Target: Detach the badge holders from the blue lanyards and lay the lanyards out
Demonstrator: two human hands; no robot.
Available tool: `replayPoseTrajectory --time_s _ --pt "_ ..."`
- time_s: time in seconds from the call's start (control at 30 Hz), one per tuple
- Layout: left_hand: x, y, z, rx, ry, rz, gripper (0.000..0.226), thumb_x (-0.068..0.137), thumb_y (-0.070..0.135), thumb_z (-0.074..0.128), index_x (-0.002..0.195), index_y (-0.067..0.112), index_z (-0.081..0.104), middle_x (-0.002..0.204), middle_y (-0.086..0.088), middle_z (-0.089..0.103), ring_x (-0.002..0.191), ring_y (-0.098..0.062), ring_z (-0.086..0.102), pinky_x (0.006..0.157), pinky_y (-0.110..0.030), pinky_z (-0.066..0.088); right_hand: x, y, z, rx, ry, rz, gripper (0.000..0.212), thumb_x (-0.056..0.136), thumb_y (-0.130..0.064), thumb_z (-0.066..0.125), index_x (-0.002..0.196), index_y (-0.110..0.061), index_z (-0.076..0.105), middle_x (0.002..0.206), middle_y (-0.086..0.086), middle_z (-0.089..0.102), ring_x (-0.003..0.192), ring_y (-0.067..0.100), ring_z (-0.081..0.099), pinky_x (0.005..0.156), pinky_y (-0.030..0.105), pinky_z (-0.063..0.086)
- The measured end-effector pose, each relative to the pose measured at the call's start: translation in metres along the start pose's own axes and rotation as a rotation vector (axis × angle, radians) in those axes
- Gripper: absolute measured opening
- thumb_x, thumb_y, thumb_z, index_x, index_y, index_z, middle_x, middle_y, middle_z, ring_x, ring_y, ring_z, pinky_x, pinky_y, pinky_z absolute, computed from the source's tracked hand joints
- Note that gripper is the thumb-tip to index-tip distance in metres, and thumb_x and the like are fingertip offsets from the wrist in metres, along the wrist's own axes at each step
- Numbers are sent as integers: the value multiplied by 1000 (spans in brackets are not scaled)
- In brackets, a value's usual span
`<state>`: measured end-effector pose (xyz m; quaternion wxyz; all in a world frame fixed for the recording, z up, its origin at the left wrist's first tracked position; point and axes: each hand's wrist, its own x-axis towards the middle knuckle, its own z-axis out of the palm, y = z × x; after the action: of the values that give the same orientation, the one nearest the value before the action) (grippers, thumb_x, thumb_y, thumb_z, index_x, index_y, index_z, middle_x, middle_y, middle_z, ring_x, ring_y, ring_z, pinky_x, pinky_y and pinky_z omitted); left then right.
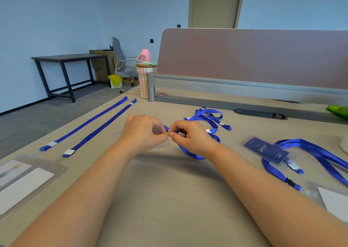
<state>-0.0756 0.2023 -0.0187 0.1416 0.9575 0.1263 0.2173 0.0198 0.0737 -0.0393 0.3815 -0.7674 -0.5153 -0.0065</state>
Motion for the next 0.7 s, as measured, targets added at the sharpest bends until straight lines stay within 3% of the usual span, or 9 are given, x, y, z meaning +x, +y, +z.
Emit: replayPoseTrajectory --time_s 0.17,0.27,0.33,0.5,0.6,0.7 --pt "1 -9 -14 -128 -92 -53 4 83 30 65 85 29 67 83 10 65 83 -9 58 76 -28 51 1 2 -11 44 -46 80 11 87 -26 63 86 -15 60 56 -9 50 49 3 46 51 10 34" --pt "-1 -16 -29 -221 -173 -51 6 82 28 67 81 33 63 82 13 62 81 -6 57 68 -18 47 1 -2 -21 52 -89 109 29 78 -25 73 63 -18 49 50 -11 40 48 6 36 51 14 29" --pt "-4 -17 -39 -328 -216 -70 4 80 28 68 80 30 65 83 8 66 82 -8 59 71 -21 48 1 -8 -26 -21 -89 85 39 77 -18 73 56 -21 40 49 -10 38 48 7 35 50 14 28" --pt "-7 -18 -63 -515 -280 -155 3 82 26 66 84 25 66 74 4 64 80 -12 57 79 -28 42 12 -20 -36 -204 -3 104 33 81 -10 55 55 -21 37 55 -5 38 53 12 33 52 25 28" --pt "-11 -17 -79 -554 -305 -201 6 86 24 61 83 19 62 68 4 57 67 -8 49 60 -22 36 20 -31 -45 -248 74 94 31 85 -16 53 58 -24 41 55 -6 43 53 12 36 52 28 29" --pt "-19 -26 -93 -682 -288 -264 15 81 28 66 75 16 59 66 3 53 59 -10 43 45 -14 34 31 -45 -55 -336 132 54 13 88 -17 50 79 -13 58 74 -1 56 68 18 46 61 32 39"
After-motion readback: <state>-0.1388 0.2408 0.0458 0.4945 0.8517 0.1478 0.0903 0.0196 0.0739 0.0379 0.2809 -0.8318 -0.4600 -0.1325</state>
